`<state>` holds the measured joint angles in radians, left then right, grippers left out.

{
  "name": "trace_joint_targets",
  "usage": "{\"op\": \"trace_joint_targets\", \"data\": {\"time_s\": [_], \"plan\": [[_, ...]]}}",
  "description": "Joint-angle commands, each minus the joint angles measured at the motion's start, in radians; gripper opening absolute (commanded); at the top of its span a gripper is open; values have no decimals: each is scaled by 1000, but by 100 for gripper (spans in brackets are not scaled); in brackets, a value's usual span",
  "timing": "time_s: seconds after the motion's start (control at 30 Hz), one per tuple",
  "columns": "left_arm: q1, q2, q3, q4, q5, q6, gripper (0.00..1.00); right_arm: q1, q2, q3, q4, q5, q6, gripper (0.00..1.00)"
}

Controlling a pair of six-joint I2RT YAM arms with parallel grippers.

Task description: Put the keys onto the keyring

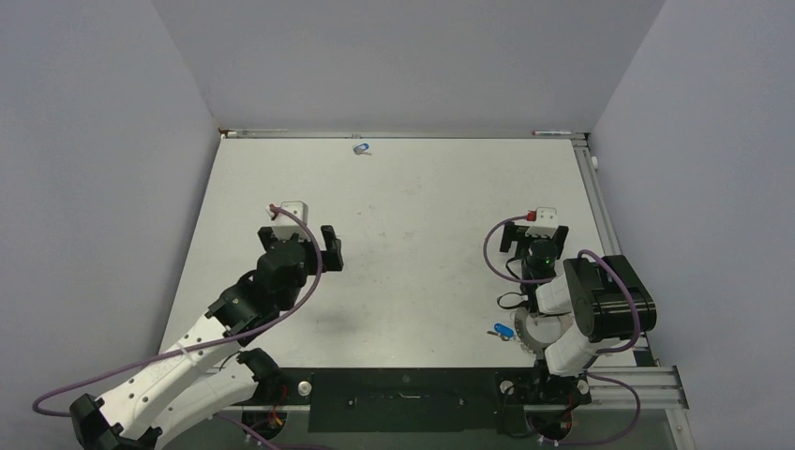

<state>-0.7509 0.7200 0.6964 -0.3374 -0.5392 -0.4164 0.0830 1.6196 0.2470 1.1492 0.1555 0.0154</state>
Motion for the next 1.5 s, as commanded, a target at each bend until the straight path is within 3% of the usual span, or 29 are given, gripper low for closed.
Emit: {"op": "trace_joint_targets", "data": {"time_s": [0.0,0.1,0.23,0.47,0.53,0.7,0.97,1.1,1.47], "plan": [[4,-197,18,116,244,30,96,-8,-2,26,33,-29,18,98],[6,-152,60,66,286,98,96,-7,-2,26,33,-30,19,98],[17,89,247,-51,222,155,96,-8,-2,26,32,-29,18,98],[136,536,577,-37,289,219,98,-8,-1,26,31,-27,17,98],[202,667,720,-53,363,203,99,-8,-1,26,32,-28,17,98],[313,945,994,-59,467,182,93,-7,-1,26,32,-28,17,98],[399,1452,1599,-188,577,146,91,-8,0,26,31,-27,17,98],[432,1676,1848,-170,623,70,90,-6,0,26,32,-27,17,98],[552,1945,1897,238,729,-308,90,-6,1,28,28,-26,15,98]]}}
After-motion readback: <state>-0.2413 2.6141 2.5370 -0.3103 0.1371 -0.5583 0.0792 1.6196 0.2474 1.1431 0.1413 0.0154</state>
